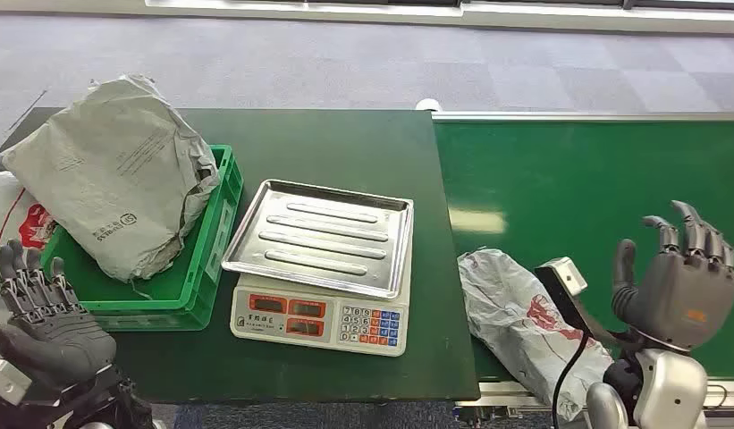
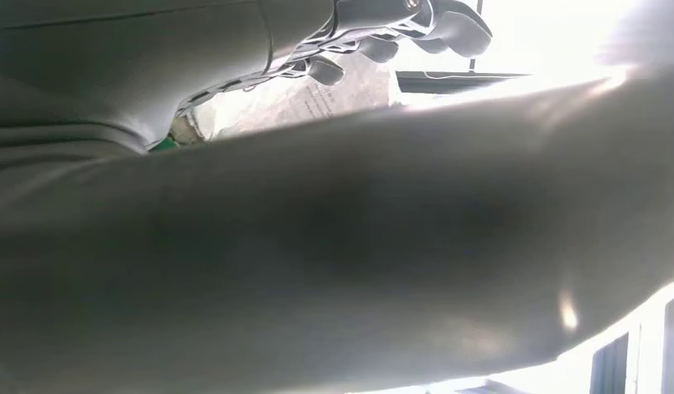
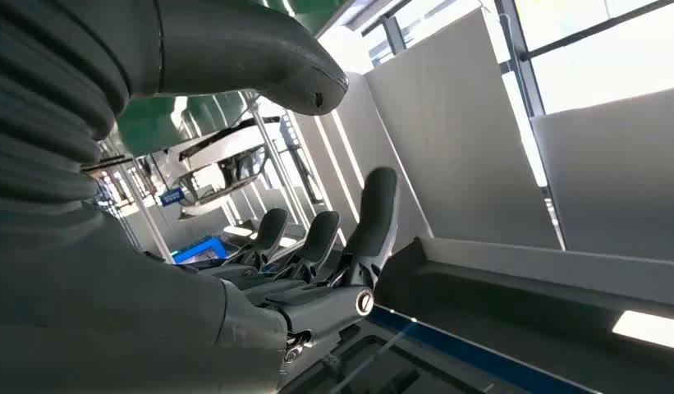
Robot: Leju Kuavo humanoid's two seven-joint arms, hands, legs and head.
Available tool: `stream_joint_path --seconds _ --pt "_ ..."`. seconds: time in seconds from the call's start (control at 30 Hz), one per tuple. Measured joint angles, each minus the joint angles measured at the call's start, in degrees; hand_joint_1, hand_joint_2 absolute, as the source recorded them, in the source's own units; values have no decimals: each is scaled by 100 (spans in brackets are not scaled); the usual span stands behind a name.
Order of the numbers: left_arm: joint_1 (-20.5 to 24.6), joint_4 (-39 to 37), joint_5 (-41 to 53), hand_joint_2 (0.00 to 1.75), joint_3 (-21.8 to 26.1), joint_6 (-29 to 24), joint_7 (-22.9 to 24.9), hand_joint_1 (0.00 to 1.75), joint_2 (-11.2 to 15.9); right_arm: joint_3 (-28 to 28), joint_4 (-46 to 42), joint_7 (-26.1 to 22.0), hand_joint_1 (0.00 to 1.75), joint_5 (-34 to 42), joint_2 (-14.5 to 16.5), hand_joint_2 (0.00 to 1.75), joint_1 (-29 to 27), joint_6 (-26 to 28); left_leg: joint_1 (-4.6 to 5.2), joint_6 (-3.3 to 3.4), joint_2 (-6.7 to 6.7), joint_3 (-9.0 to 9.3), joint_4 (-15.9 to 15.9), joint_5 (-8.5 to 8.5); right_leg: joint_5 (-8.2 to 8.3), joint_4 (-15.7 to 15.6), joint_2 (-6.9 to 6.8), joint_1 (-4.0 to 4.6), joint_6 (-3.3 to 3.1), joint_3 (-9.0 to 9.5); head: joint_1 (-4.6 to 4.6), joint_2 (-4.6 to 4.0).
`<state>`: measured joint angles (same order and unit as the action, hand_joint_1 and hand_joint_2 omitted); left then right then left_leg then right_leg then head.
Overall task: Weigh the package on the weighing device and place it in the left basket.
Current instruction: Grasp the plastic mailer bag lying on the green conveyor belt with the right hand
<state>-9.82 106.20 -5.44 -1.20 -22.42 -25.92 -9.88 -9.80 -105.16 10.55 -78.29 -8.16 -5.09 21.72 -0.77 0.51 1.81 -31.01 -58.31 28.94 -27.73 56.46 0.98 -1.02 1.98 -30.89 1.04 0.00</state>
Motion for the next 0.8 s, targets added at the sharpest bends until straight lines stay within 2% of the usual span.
stream_joint_path --seconds 0.07,0.17,0.27,0.37,0.43,0.57,0.8 --pt "12 -12 -15 0 0 3 12 0 1 4 11 103 0 67 -29 175 -3 -277 0 0 1 0 0 0 0 0 0 0 0 0 0 0" --pt "49 -48 -63 0 0 41 81 0 10 31 98 487 0 232 -91 175 -63 -1123 0 0 3 0 0 0 0 0 -1 0 0 0 -1 0" --pt "80 -85 -88 0 0 93 159 0 29 84 290 743 0 415 -124 175 -235 -1743 0 -2 2 -3 0 -1 0 2 -1 0 0 -3 1 0" --pt "91 -95 -114 0 0 105 230 0 42 146 563 759 0 691 -68 175 -505 -2198 -4 -3 8 -4 1 -1 -3 3 -5 4 -4 -5 1 0" --pt "90 -96 -139 0 0 112 283 0 51 204 754 753 0 888 78 175 -791 -2496 -6 -4 16 -8 3 0 -7 3 -10 6 -9 -7 -1 0" --pt "77 -95 -189 0 0 114 328 0 67 274 1007 822 0 1032 408 175 -1362 -2685 -7 -9 16 -12 12 3 -14 5 -12 6 -18 -14 1 0" --pt "-28 -92 -291 0 57 114 314 0 82 245 1404 792 0 1051 597 175 -1703 -2946 -7 -18 1 -11 14 6 -16 6 -2 5 -22 -20 0 0"
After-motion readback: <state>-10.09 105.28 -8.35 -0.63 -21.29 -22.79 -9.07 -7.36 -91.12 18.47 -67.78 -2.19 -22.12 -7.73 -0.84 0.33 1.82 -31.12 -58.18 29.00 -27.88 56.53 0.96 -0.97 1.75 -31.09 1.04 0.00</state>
